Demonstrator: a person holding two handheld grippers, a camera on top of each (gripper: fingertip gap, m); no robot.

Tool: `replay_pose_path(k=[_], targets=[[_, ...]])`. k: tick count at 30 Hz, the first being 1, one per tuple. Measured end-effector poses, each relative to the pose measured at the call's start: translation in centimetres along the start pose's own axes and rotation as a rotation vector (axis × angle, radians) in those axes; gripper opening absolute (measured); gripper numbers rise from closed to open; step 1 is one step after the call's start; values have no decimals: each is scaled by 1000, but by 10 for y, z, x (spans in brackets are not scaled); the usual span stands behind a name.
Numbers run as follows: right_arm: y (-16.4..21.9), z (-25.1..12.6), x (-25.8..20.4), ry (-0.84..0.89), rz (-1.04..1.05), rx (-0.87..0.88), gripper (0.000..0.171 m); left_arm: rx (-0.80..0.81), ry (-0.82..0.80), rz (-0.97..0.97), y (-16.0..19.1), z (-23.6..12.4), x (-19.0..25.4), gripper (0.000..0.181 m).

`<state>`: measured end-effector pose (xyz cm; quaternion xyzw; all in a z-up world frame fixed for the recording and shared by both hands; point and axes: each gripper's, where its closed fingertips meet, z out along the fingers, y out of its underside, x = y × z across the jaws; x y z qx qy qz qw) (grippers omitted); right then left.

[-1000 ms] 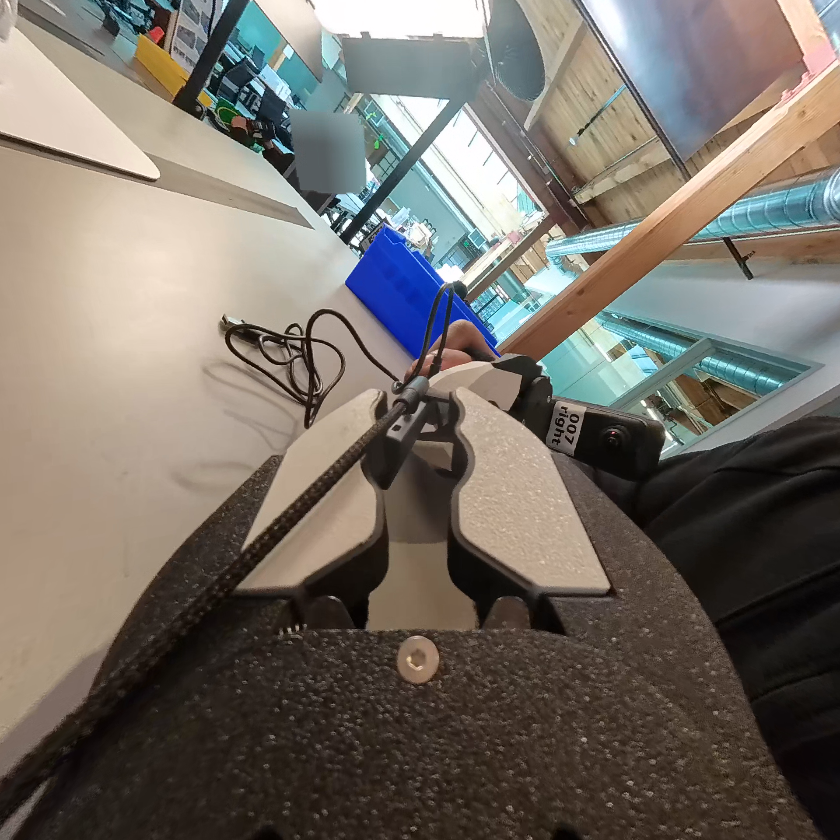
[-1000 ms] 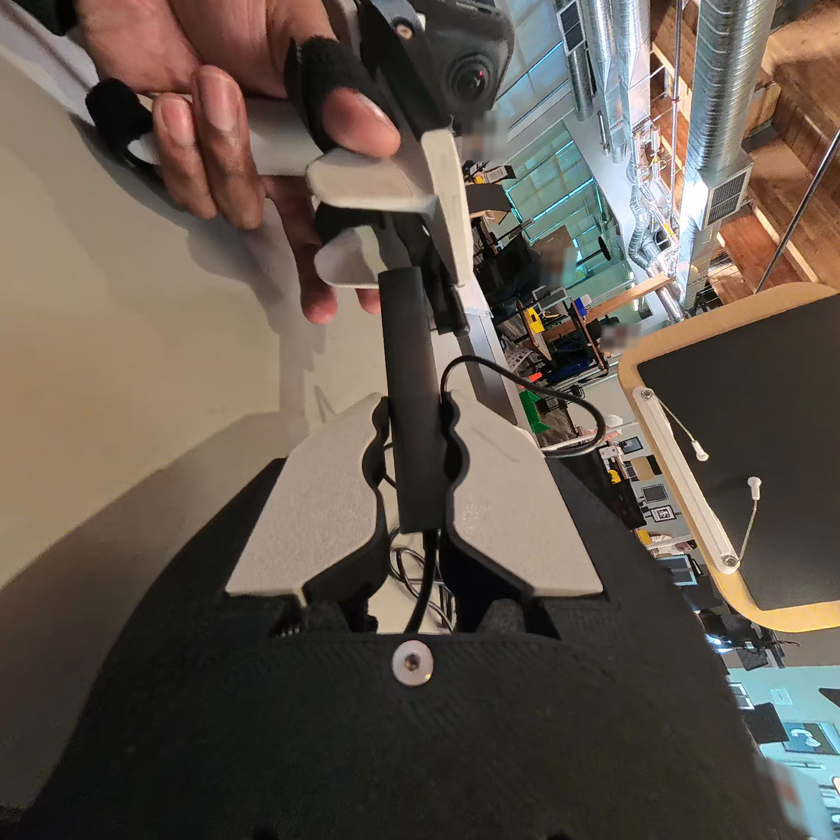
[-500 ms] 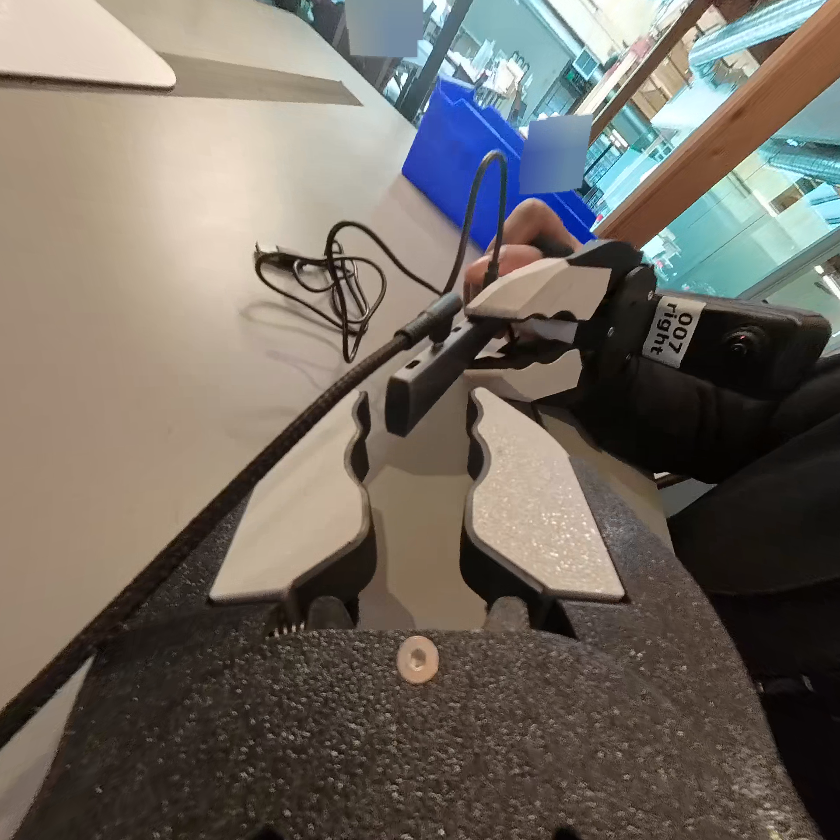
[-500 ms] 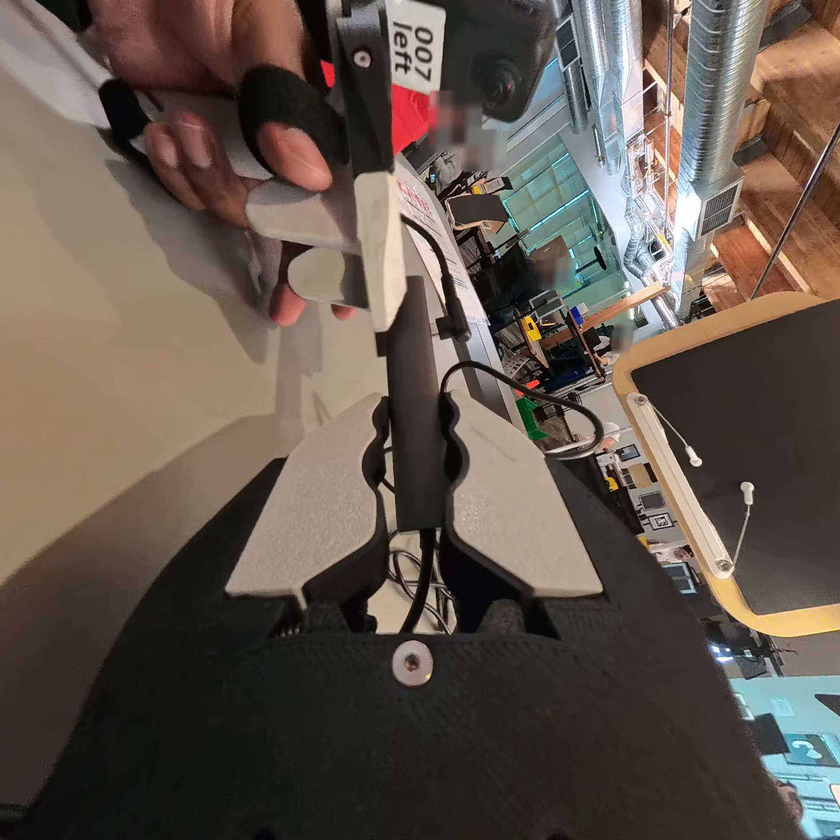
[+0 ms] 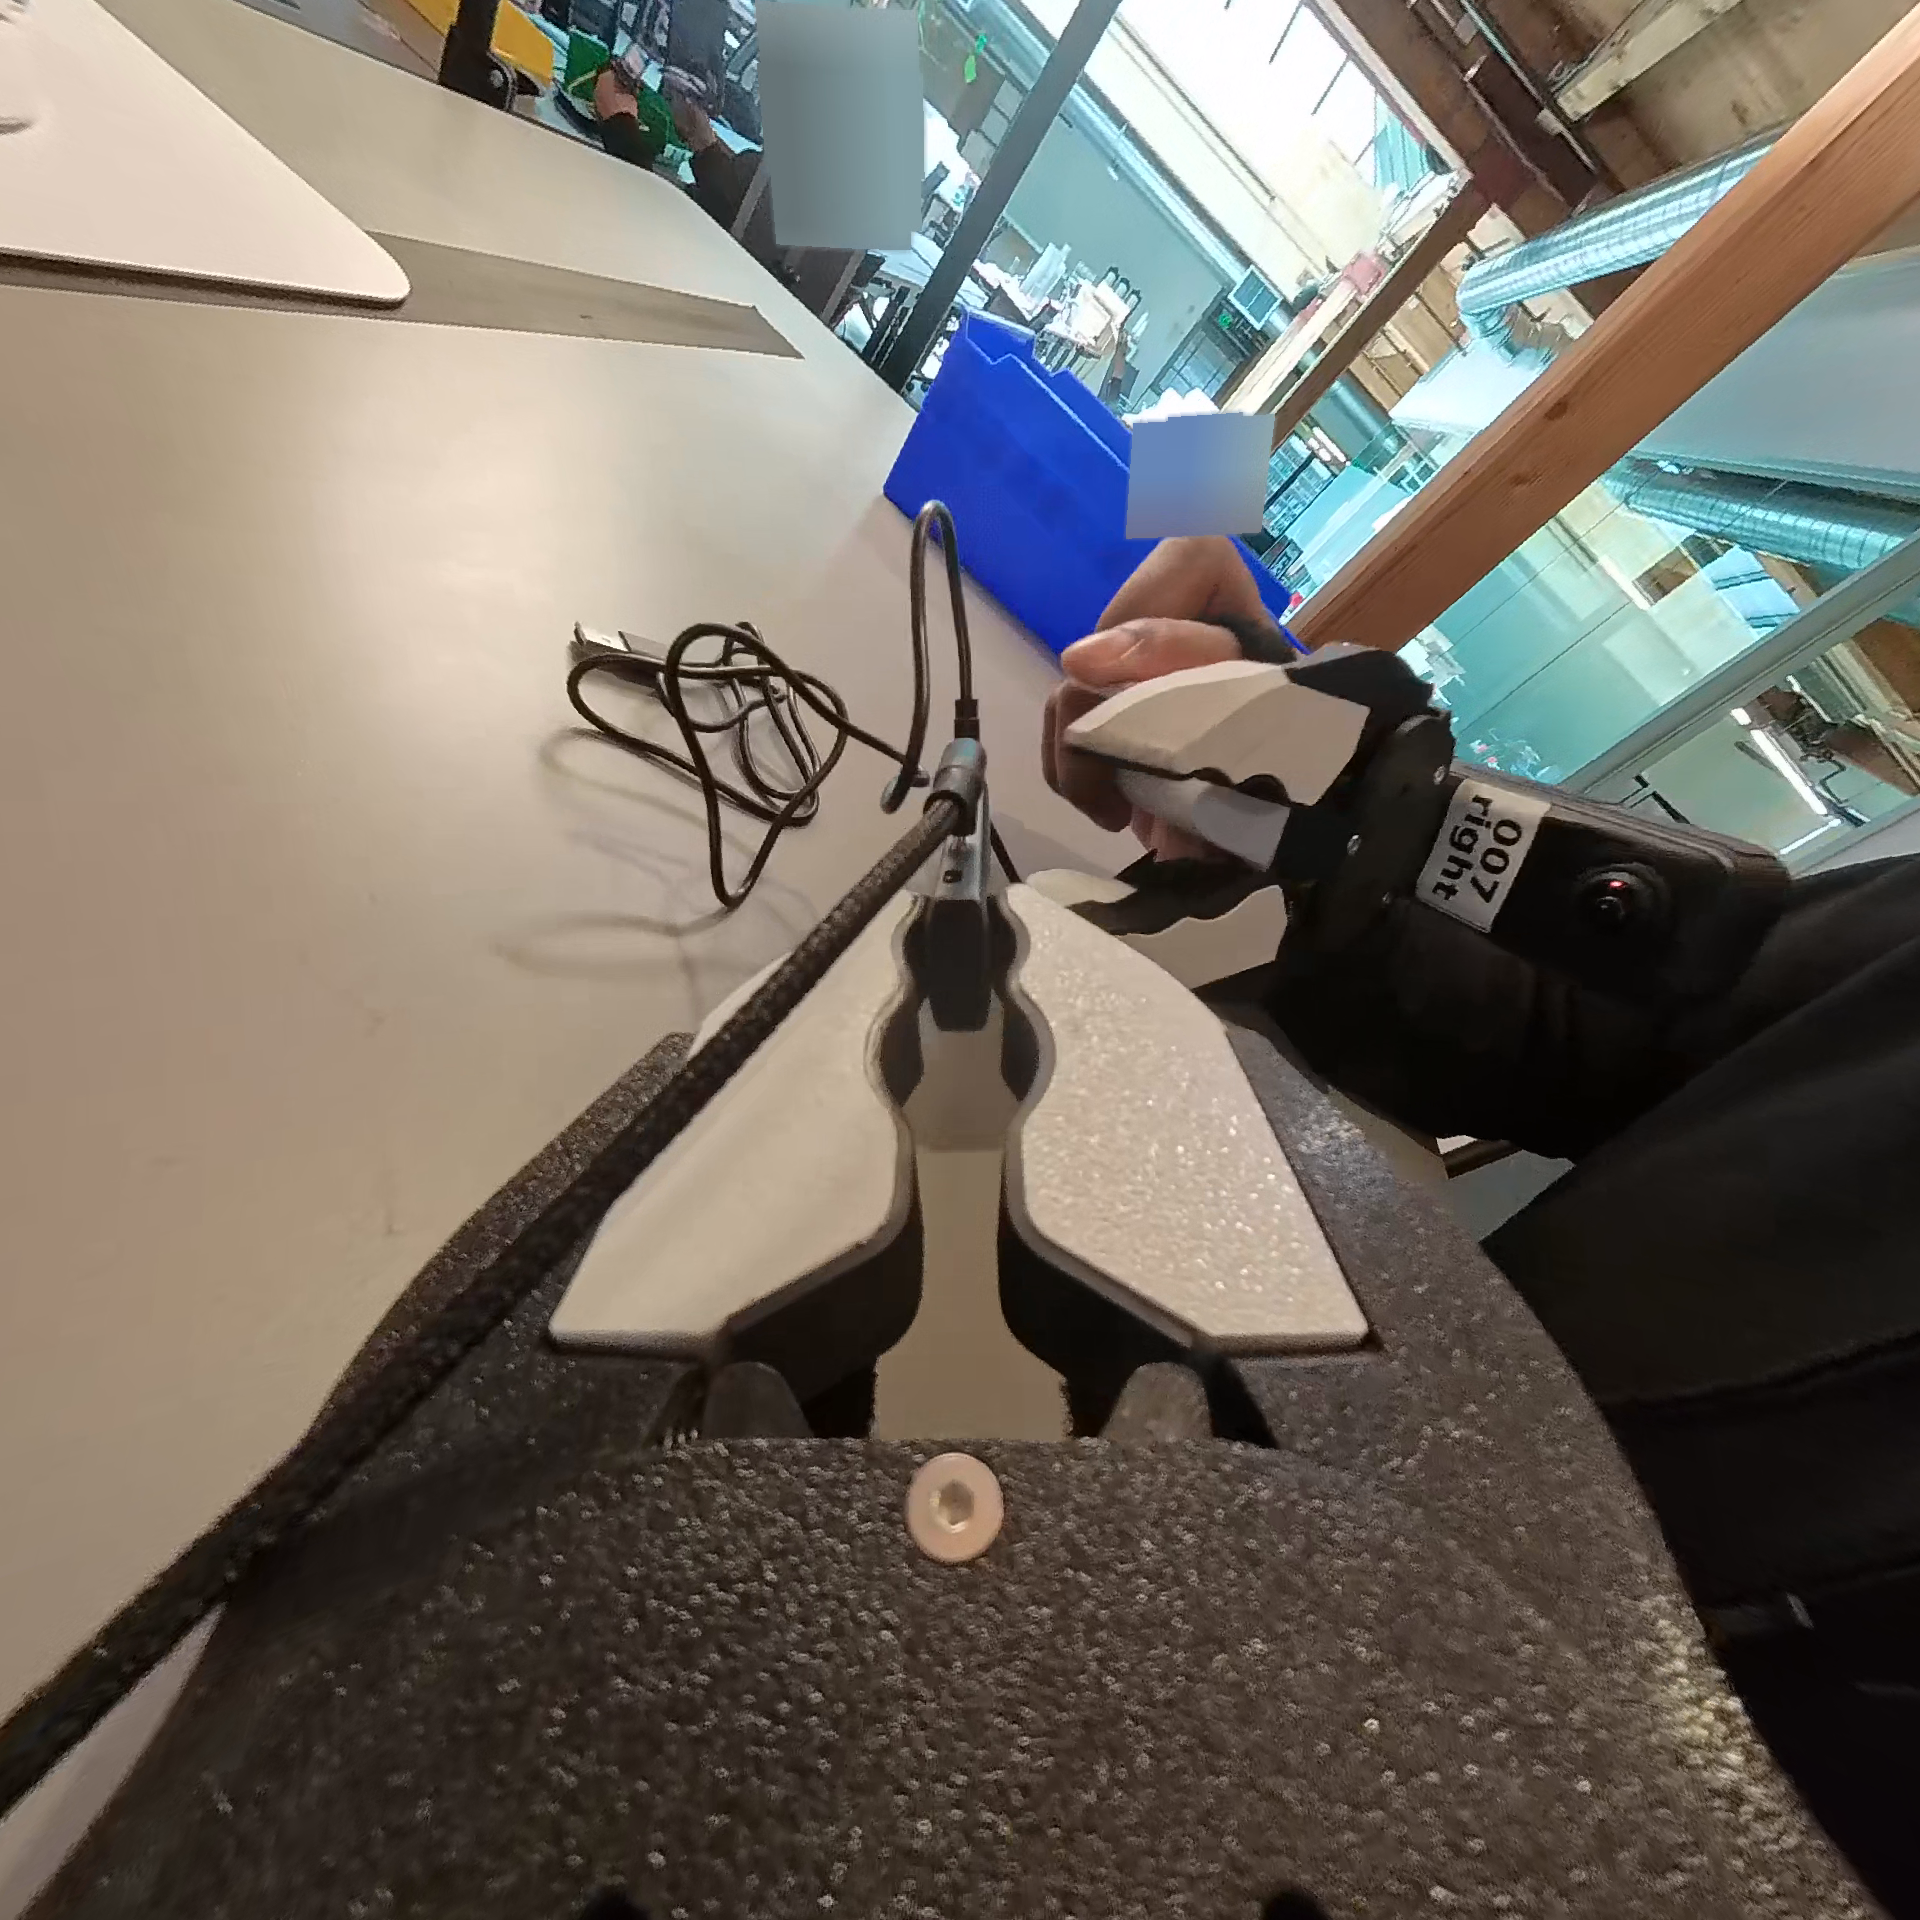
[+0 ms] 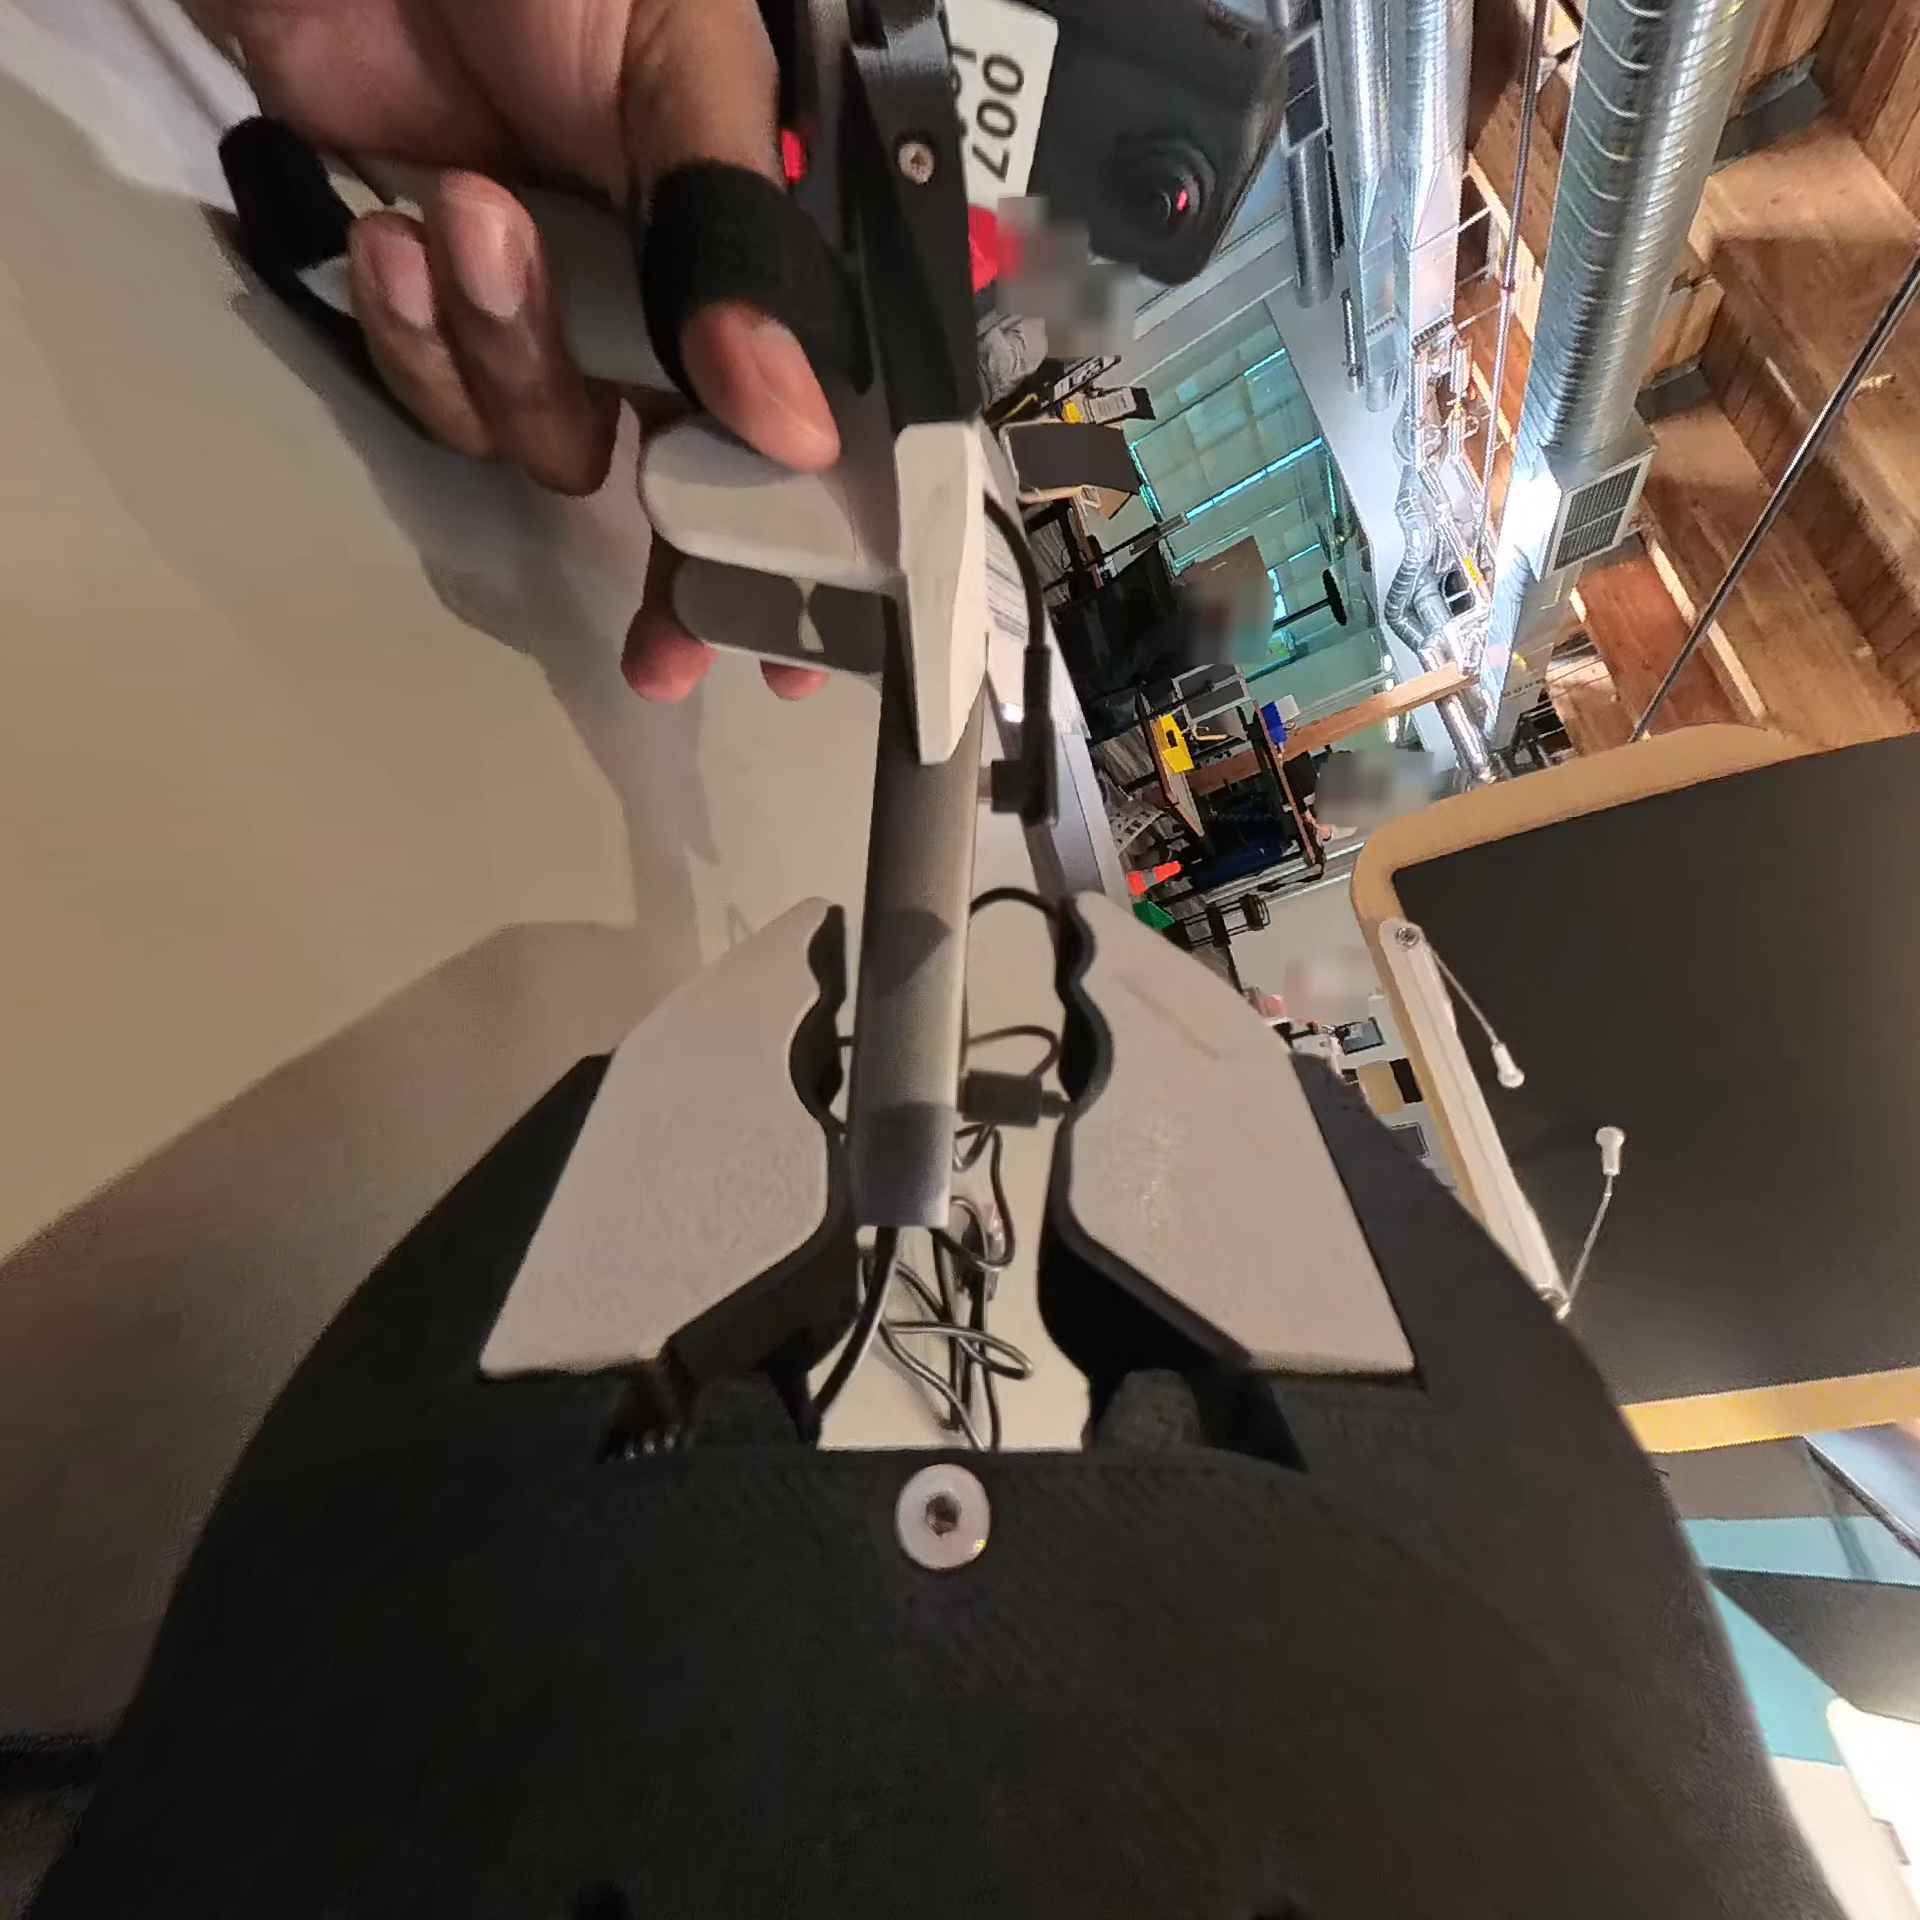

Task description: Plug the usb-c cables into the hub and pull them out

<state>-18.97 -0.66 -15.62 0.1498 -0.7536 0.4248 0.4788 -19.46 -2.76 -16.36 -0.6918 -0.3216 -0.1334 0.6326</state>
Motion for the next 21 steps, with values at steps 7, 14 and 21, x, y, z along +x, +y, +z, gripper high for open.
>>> replay_pose_path(k=[7,14,21], targets=[[-10,19,7,-40,22,-101,74,-18,1,23,2,3,2,9],[1,41,-4,-12,-22,-230,53,-55,13,89,7,6,10,10],[5,40,-6,-10,17,-212,43,-91,-1,53,13,10,8,10]])
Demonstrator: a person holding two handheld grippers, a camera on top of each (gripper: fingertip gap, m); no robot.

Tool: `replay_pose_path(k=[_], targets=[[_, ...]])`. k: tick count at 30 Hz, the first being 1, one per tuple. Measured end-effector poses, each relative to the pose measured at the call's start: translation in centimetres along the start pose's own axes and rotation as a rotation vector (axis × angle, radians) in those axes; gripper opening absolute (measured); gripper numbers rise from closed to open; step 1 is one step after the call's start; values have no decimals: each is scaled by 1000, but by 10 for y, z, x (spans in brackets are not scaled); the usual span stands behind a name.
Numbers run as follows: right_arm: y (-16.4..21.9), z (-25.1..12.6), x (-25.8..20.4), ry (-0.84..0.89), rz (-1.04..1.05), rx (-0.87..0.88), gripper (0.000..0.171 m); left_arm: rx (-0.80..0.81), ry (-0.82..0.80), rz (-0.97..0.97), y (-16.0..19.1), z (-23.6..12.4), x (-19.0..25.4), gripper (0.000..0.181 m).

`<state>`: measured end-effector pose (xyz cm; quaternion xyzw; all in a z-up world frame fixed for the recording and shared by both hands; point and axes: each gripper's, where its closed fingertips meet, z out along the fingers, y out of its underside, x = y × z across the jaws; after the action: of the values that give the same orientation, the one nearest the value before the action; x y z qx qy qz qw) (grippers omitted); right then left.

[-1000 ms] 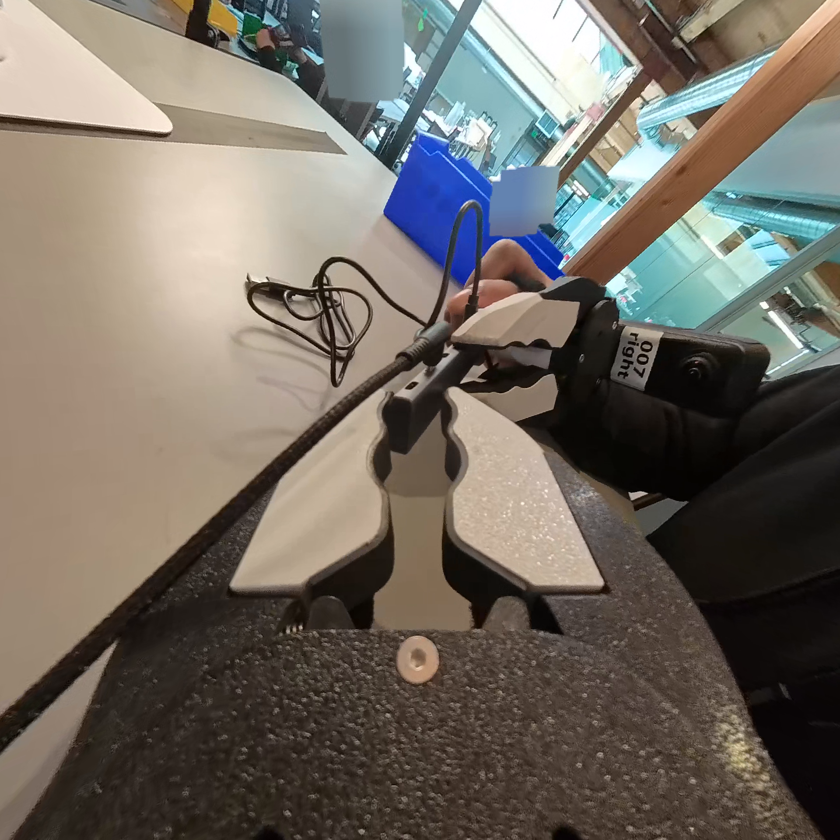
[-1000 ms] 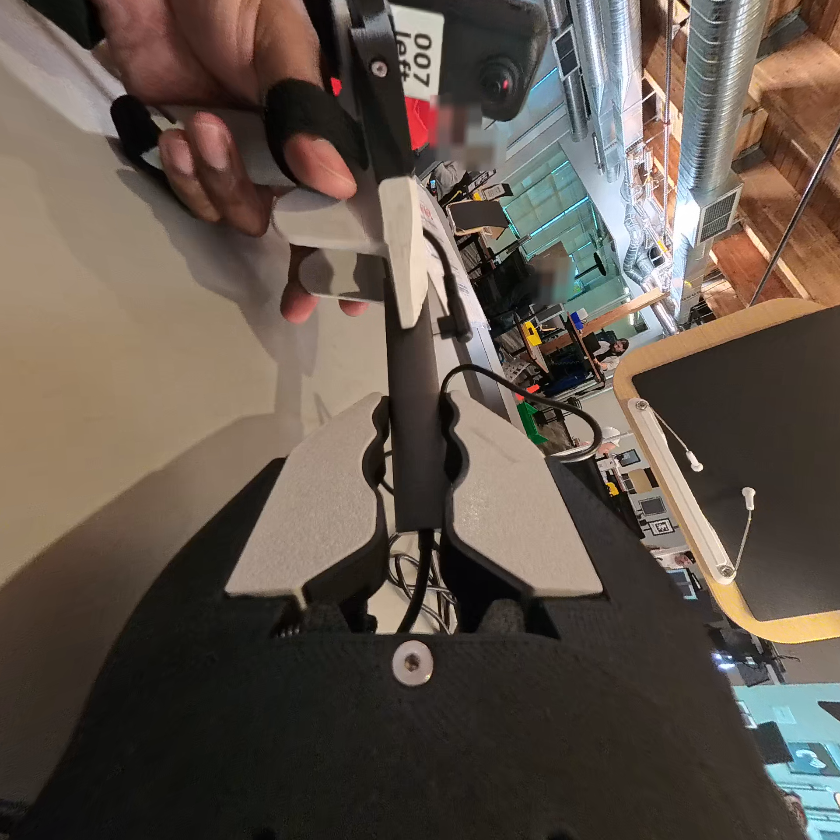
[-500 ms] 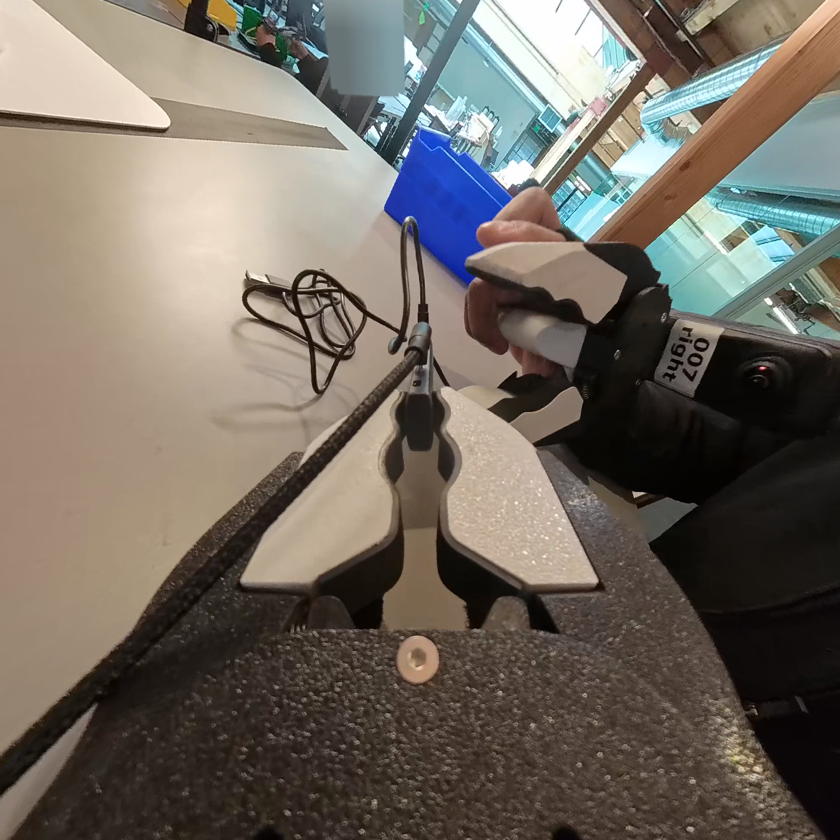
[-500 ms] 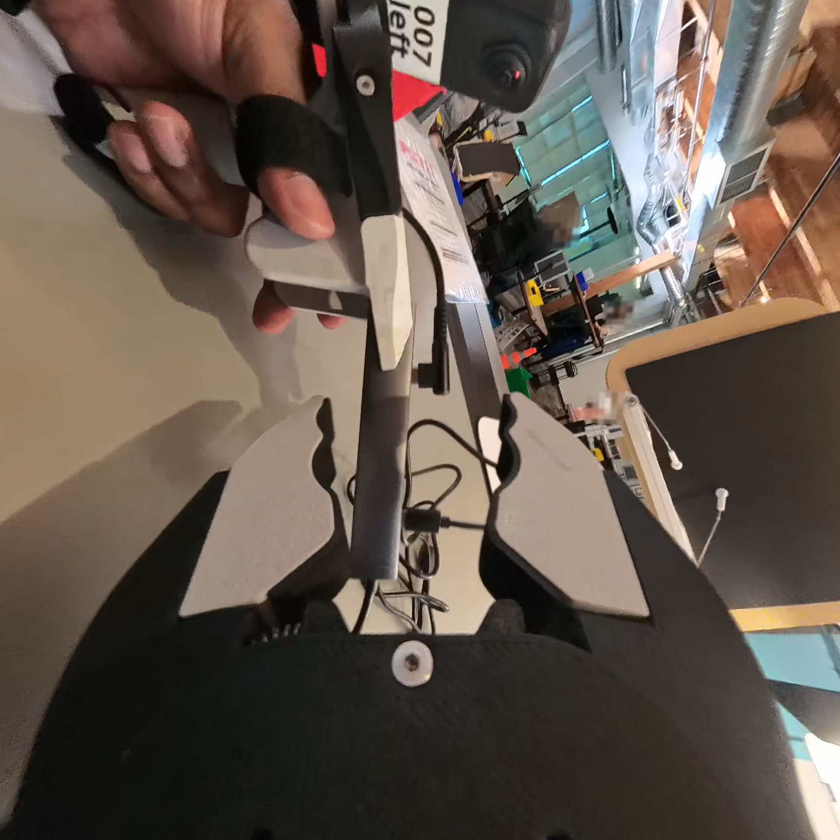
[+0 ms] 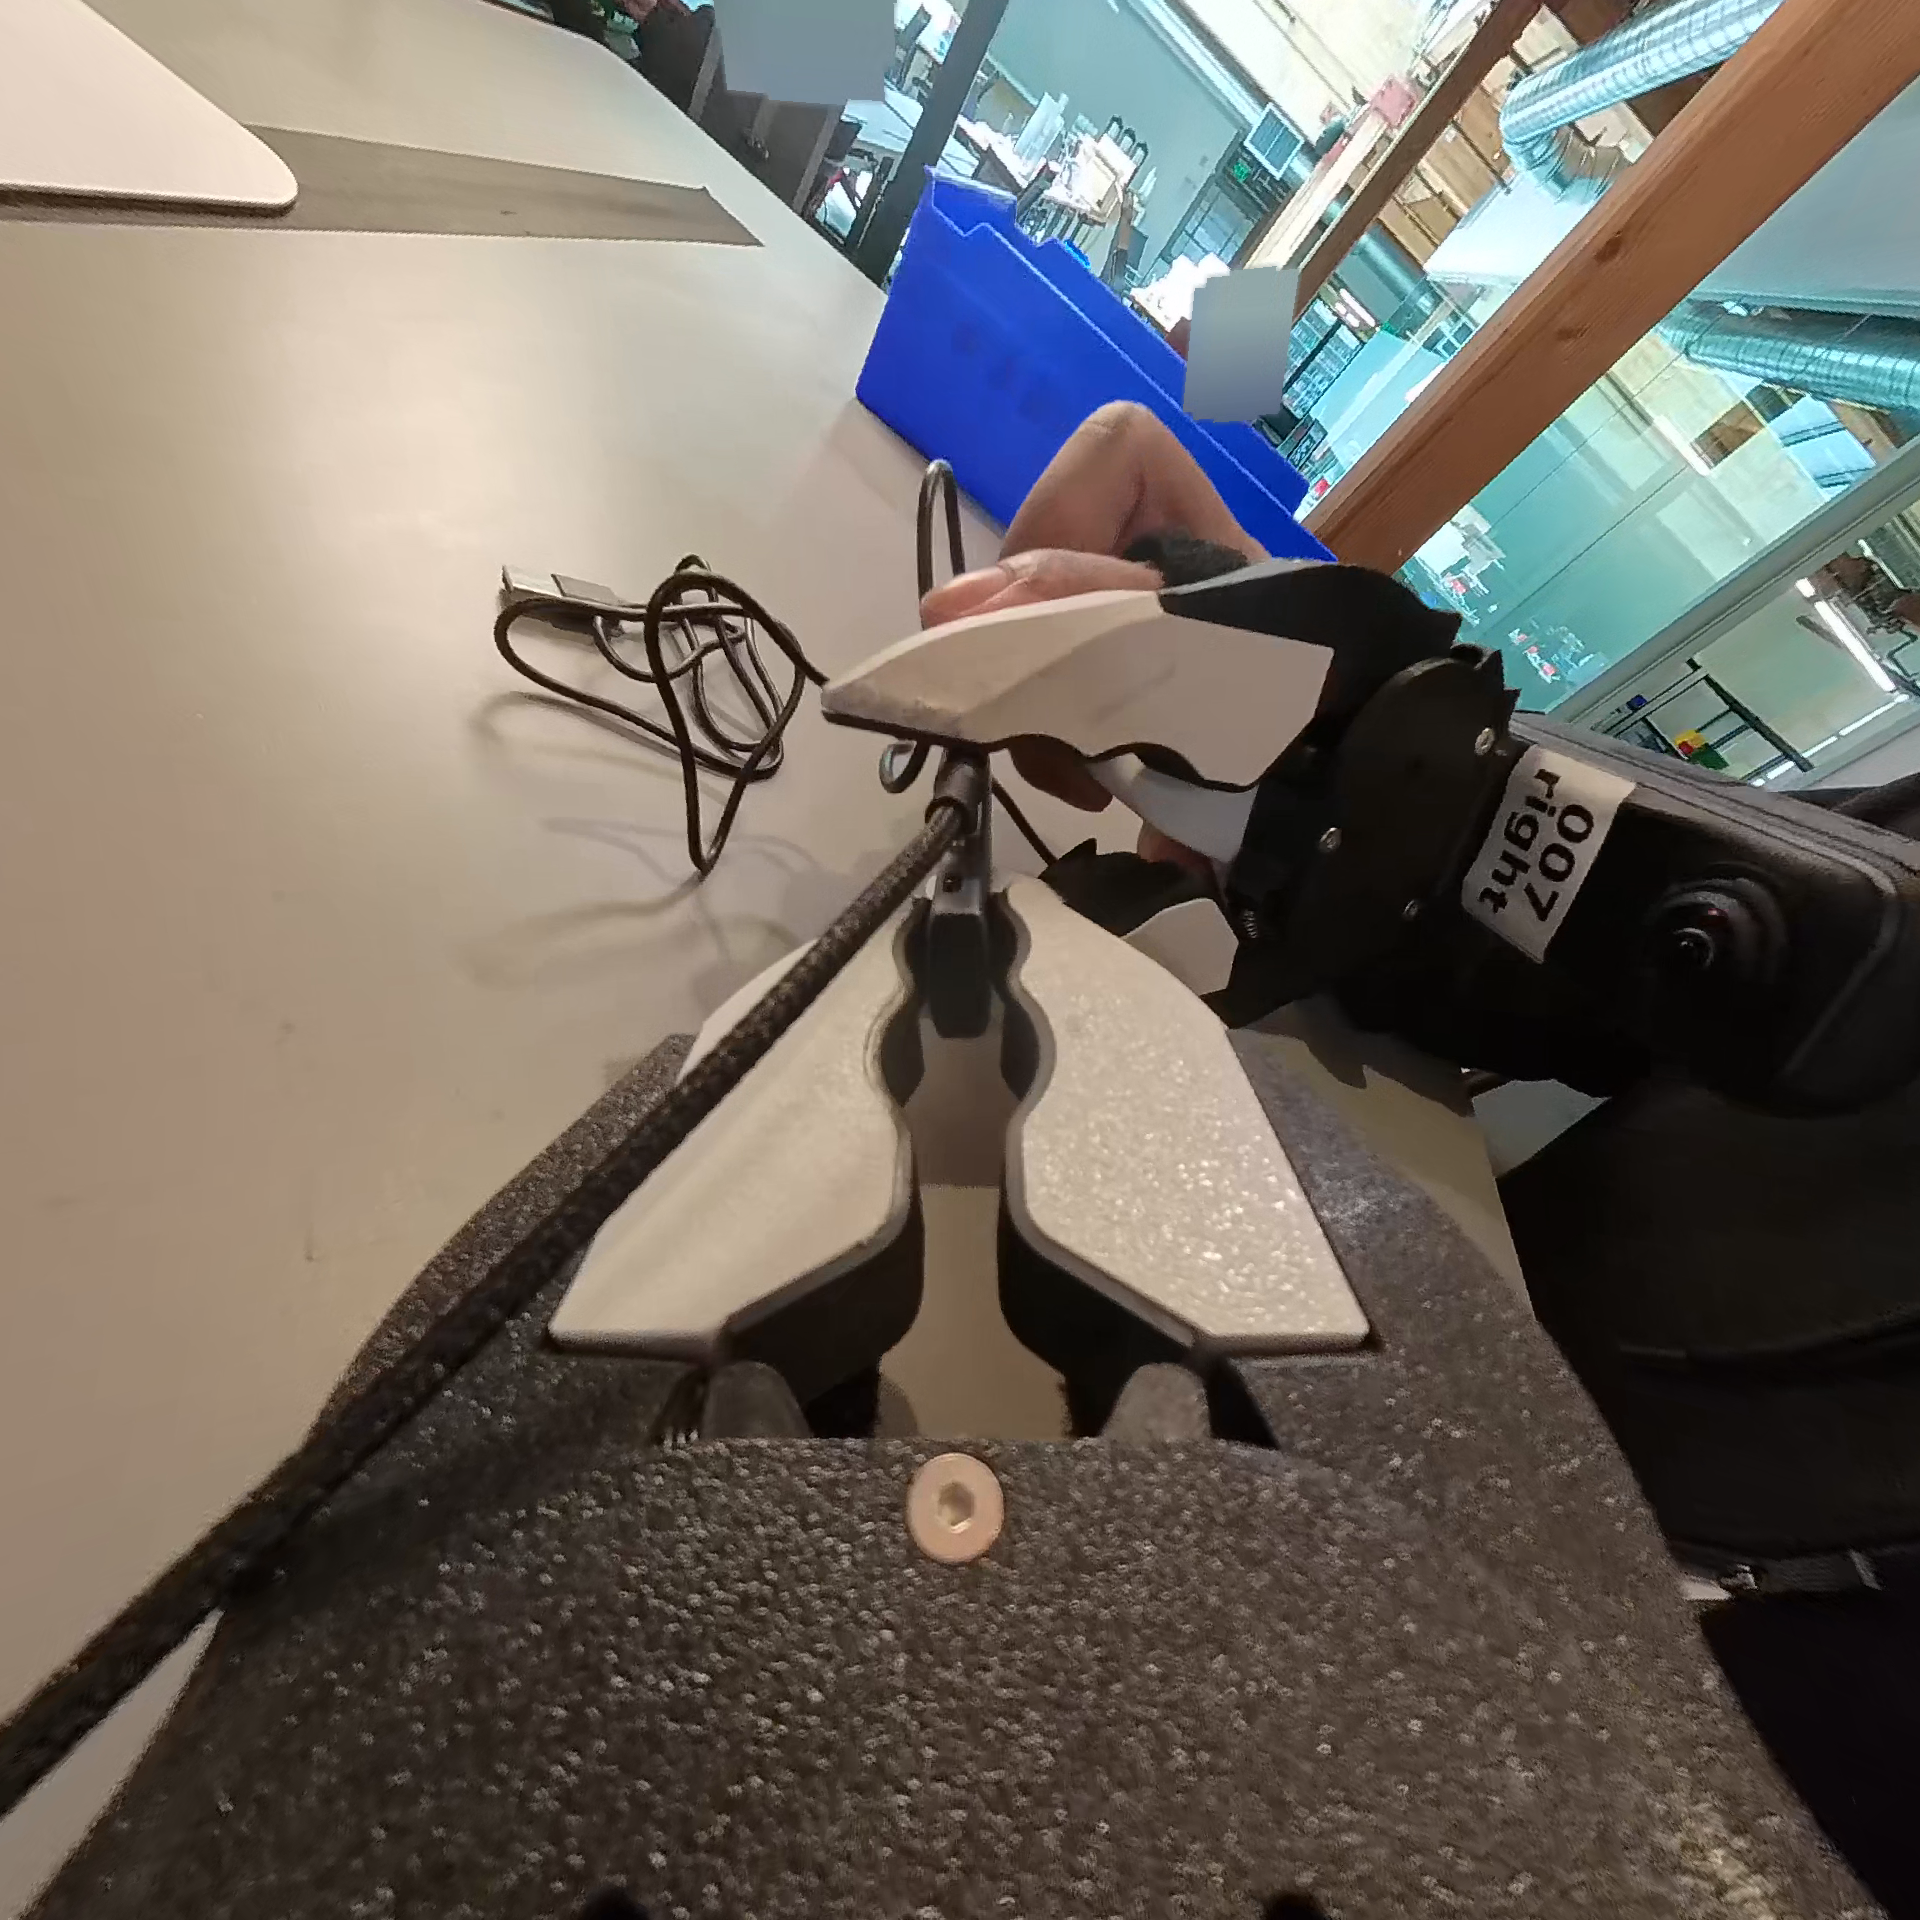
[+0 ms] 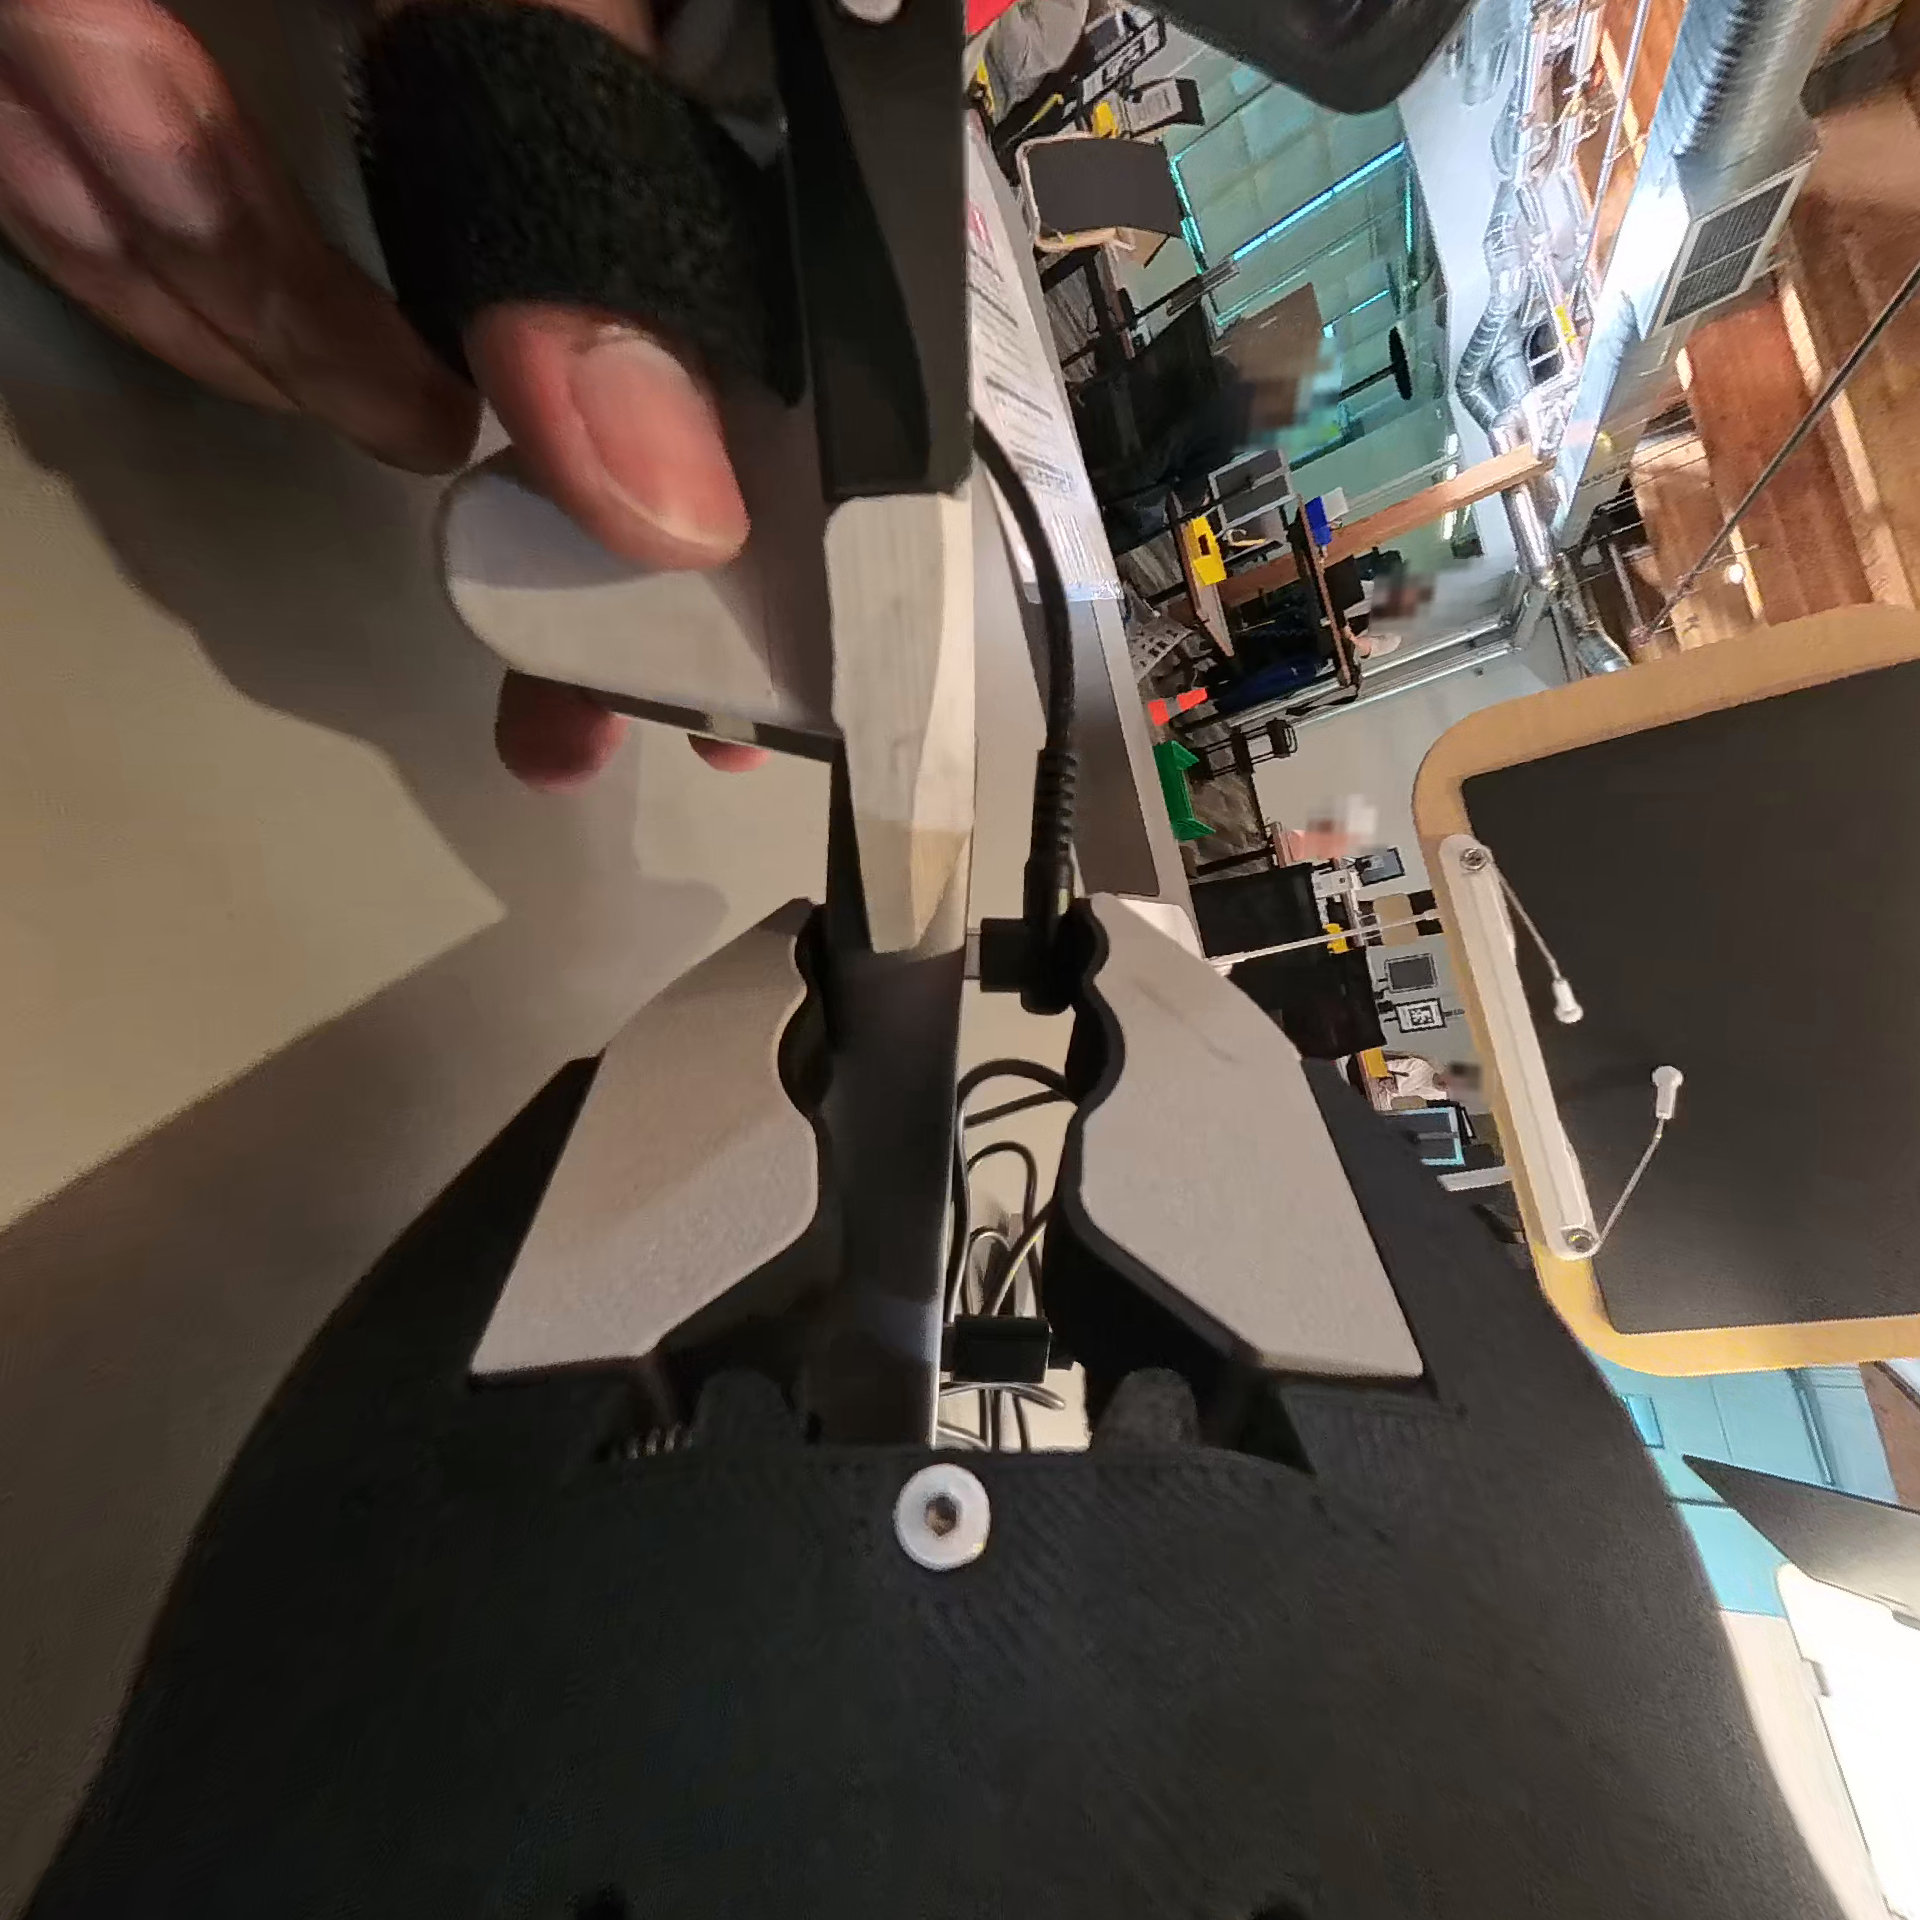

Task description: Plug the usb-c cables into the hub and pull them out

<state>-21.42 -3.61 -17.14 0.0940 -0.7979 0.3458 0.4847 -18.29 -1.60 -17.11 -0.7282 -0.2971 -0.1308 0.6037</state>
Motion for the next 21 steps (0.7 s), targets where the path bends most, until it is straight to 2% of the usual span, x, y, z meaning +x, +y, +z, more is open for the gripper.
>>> replay_pose_path(k=[8,13,17,21], targets=[[7,-1,-5,-40,10,-12,41,-30,-9,-23,4,6,-1,10],[11,-1,1,34,14,-6,41,10,3,-66,-1,9,-2,10],[25,-6,8,61,-27,-68,47,52,-7,-95,-7,7,-6,9],[36,-10,11,80,-74,-123,44,110,-15,-119,-14,1,-11,9]])
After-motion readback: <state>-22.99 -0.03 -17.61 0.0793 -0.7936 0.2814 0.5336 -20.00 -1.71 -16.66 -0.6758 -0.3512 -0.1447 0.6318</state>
